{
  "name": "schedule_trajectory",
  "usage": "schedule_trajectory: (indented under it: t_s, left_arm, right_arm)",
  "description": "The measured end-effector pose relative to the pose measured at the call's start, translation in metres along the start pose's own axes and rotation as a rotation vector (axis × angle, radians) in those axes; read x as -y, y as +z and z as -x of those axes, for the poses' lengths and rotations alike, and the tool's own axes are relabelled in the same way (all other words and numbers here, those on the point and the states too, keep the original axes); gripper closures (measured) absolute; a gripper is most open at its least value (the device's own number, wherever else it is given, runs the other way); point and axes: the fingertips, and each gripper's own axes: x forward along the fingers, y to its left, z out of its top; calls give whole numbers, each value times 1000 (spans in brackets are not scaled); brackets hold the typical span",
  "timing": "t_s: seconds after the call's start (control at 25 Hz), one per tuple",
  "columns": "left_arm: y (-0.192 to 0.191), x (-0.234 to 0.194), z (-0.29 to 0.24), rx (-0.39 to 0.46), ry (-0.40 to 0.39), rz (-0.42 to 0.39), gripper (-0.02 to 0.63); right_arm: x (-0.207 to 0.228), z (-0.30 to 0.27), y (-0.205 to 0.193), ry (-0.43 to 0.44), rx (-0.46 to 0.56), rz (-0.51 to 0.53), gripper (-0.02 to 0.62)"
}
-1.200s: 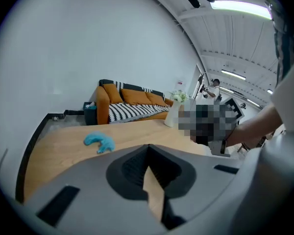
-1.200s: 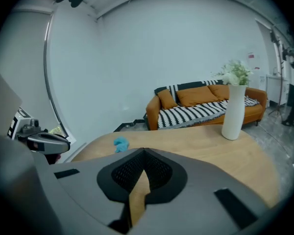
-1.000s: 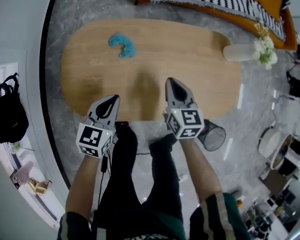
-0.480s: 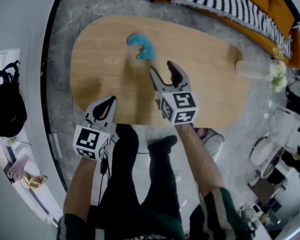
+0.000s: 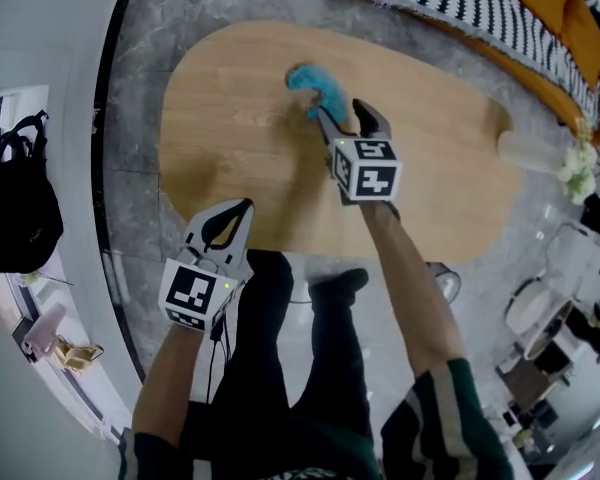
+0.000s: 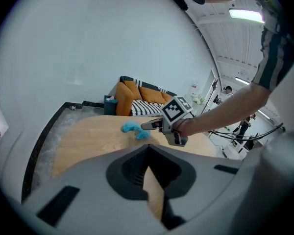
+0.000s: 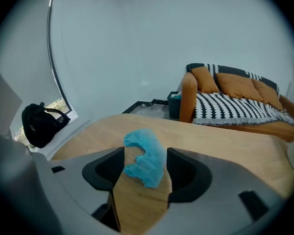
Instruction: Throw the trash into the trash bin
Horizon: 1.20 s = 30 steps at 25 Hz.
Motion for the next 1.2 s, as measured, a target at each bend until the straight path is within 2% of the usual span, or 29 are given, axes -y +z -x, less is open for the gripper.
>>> schedule_trajectory:
  t_s: [0.16,0.32,0.36,0.4,0.44,0.52,0.76,0.96,1.2]
  left_arm:
    - [-4,-1,1,-9,-16,1,609]
    - [-8,-5,0,-20,-27,-1,609]
    - [-7,-6,0,-20,-26,3,609]
    - [-7,-6,0,-20,-25,5,609]
    - [-7,-6,-1,-21,-24,2,608]
    - [-7,-5,-1,-24,-25,-7,609]
    - [-3,6,-6,-25,-43,-36,608]
    - [6,25,-15,-11,-63,-66,609]
    - [18,67,-29,-4,-97,-68,609]
  right_arm:
    - [10,-23,-14,-50,-67,17,347]
    - [8,-35,-23,-54,-131,37,350]
    - [7,-35,-24,-59,-147,59,384]
    - [6,-33,-25,-66,-162,81,482]
    - [5,-31,-26,-69,-173,96,542]
    - [3,-28,-27,-54,-181,106,566]
    - [3,-3,-9,-40,-88,162,589]
    - [5,35,6,-28,-7,153,589]
    - [31,92,15,-44,76,127,589]
